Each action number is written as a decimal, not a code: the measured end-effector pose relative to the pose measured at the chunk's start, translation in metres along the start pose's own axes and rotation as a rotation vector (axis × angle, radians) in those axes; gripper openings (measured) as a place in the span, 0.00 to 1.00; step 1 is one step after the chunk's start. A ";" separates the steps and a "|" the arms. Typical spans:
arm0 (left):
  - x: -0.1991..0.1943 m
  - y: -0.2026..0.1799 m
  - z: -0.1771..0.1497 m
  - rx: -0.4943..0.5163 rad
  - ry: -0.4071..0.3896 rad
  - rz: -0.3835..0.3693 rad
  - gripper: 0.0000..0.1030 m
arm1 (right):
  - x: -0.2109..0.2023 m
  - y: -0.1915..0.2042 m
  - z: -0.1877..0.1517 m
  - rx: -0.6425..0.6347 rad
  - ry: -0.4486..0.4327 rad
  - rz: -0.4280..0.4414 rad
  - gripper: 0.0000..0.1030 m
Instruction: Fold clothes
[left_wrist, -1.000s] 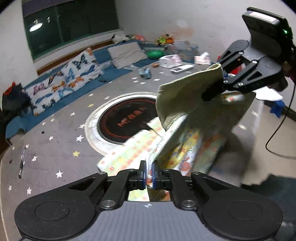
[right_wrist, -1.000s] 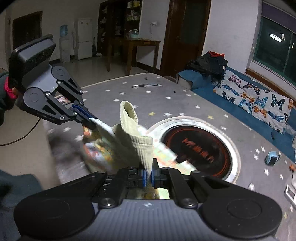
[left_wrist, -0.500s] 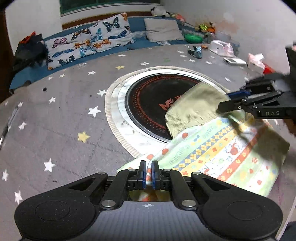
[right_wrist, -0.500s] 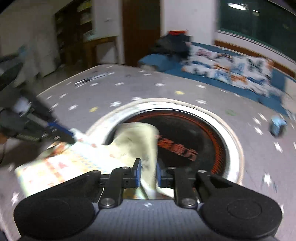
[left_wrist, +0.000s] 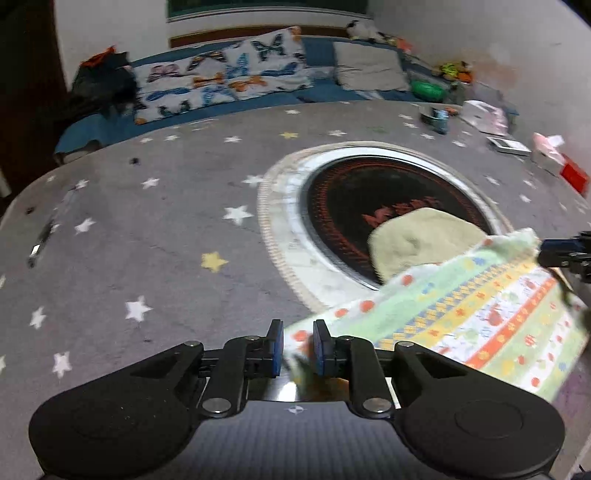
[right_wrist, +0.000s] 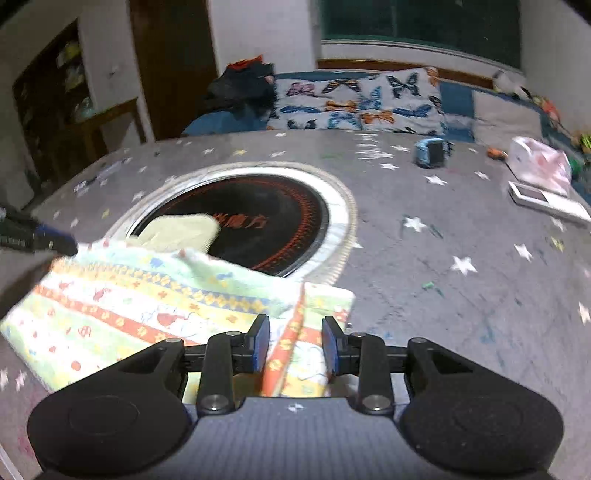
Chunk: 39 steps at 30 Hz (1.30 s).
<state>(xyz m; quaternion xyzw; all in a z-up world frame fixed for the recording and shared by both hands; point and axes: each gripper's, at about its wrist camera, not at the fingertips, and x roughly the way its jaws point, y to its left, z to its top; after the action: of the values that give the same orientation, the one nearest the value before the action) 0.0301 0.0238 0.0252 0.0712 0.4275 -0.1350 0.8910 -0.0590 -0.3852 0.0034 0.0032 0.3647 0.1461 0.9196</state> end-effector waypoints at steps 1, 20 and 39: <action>-0.001 0.002 0.000 -0.010 0.001 0.025 0.19 | -0.002 -0.001 0.002 0.007 -0.013 -0.007 0.29; 0.007 -0.040 0.008 -0.176 -0.041 -0.218 0.16 | 0.033 0.031 0.022 0.032 -0.025 0.062 0.21; 0.000 -0.060 0.004 -0.147 -0.083 -0.278 0.16 | 0.036 0.078 0.030 -0.059 -0.024 0.157 0.23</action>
<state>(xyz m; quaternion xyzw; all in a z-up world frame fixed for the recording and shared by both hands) 0.0153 -0.0344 0.0272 -0.0598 0.4049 -0.2284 0.8834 -0.0344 -0.2981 0.0098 0.0066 0.3478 0.2282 0.9094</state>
